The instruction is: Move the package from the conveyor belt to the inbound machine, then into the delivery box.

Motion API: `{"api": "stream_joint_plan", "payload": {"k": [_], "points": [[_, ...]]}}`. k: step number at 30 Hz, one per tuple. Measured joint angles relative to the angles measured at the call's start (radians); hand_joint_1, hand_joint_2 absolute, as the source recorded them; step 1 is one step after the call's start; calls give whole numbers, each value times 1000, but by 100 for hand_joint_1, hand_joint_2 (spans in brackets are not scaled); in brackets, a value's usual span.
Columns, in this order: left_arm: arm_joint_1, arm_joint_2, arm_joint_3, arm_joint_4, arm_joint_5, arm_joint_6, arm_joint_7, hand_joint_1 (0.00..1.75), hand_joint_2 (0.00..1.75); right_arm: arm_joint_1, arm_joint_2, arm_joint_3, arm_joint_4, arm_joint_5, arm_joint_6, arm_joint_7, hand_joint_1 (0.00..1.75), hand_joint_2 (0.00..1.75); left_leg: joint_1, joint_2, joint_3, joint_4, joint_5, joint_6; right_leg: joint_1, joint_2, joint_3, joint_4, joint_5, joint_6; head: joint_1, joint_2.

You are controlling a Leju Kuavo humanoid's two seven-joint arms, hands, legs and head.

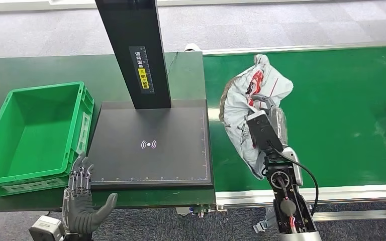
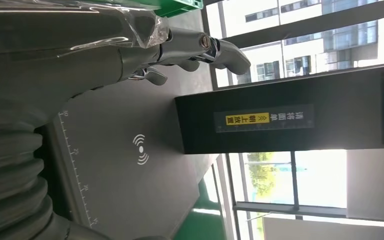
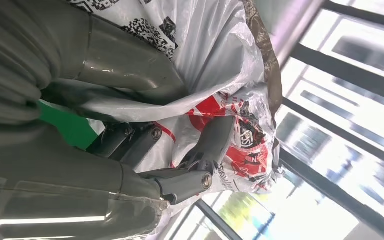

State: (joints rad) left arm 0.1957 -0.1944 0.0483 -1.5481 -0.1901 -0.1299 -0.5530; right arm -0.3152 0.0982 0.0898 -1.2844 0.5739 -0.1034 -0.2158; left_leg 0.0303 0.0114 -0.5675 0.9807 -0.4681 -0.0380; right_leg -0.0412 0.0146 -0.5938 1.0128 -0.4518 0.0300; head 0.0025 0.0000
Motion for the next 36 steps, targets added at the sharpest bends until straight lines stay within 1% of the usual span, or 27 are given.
{"api": "stream_joint_plan", "payload": {"k": [2,5,13,16,19,21,25,30,33,36], "points": [[-5,-1,0,1,0,-1,-7,0,175,3,10,-6,-46,-14,-19,-39,175,175,0,0,0,0,0,0,0,0,0,0,0,0,0,0],[-19,0,-1,9,0,-3,-12,0,175,-1,24,-8,-100,-6,-19,-80,175,175,0,0,0,0,0,0,0,0,0,0,0,0,0,0],[-41,0,-3,27,0,-4,-19,0,175,-8,38,-5,-146,15,-7,-94,175,175,0,0,0,0,0,0,0,0,1,0,0,0,0,0],[-44,1,-5,30,1,-6,-20,0,175,-17,38,9,-148,55,23,-107,175,175,0,0,0,0,0,0,0,0,0,0,0,0,0,0],[-56,6,-14,41,0,-11,-22,0,175,-50,34,50,-136,120,88,-110,175,175,0,0,0,0,0,0,0,0,0,0,0,0,0,0],[-63,10,-23,50,0,-15,-23,0,175,-87,28,85,-105,139,124,-120,175,175,0,0,0,0,0,0,0,0,0,0,0,0,0,0],[-69,17,-38,69,0,-16,-24,0,175,-173,6,147,9,127,145,-159,175,175,0,0,0,0,0,0,0,0,1,0,0,0,0,0],[-68,27,-59,77,1,-16,-22,0,175,-249,-17,244,200,117,179,-187,175,175,0,-1,0,0,0,0,0,0,1,0,0,0,0,0],[-68,33,-68,78,3,-16,-21,0,175,-287,-20,300,312,115,185,-200,175,175,0,-1,0,0,0,0,0,0,0,0,0,0,0,0],[-70,41,-82,81,9,-14,-20,0,175,-331,-22,358,402,116,219,-205,175,175,0,0,0,0,0,0,0,0,0,0,0,0,0,0]]}}
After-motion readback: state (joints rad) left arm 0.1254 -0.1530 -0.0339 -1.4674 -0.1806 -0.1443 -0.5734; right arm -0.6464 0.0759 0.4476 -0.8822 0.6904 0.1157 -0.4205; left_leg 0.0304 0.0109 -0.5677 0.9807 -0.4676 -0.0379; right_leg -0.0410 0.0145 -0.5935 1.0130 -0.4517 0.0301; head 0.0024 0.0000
